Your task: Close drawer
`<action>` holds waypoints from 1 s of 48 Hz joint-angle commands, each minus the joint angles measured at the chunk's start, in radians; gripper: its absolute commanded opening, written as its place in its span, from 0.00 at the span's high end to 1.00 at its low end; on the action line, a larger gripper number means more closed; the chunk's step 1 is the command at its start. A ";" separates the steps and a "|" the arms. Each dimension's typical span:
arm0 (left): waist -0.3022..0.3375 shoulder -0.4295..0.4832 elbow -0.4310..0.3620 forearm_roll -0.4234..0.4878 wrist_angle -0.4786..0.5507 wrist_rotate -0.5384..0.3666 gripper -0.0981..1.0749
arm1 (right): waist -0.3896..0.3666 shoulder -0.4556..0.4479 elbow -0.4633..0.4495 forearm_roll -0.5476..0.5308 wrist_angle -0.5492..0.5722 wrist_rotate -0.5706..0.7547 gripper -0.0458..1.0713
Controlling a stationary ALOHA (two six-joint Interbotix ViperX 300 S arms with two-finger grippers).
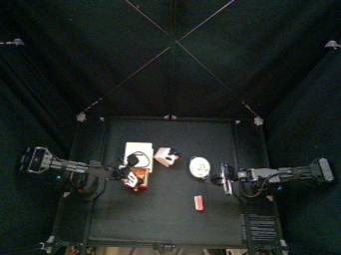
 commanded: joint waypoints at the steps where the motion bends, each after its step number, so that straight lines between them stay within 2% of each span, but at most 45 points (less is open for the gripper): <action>1: 0.005 -0.006 -0.011 0.002 -0.006 0.000 0.09 | 0.000 0.011 -0.023 0.000 -0.008 -0.002 0.94; 17: 0.005 -0.064 -0.006 -0.005 -0.020 -0.003 0.09 | -0.002 0.011 -0.028 -0.003 -0.011 -0.002 0.94; 31: 0.012 -0.124 0.002 0.020 -0.063 0.002 0.12 | -0.029 0.028 -0.044 -0.020 -0.098 -0.002 0.94; 37: 0.034 -0.135 -0.002 0.049 -0.095 0.003 0.19 | -0.037 0.067 -0.057 -0.020 -0.141 -0.002 0.94; 48: 0.112 -0.138 -0.002 0.118 -0.195 0.005 0.40 | -0.037 0.192 -0.095 -0.038 -0.207 -0.003 0.94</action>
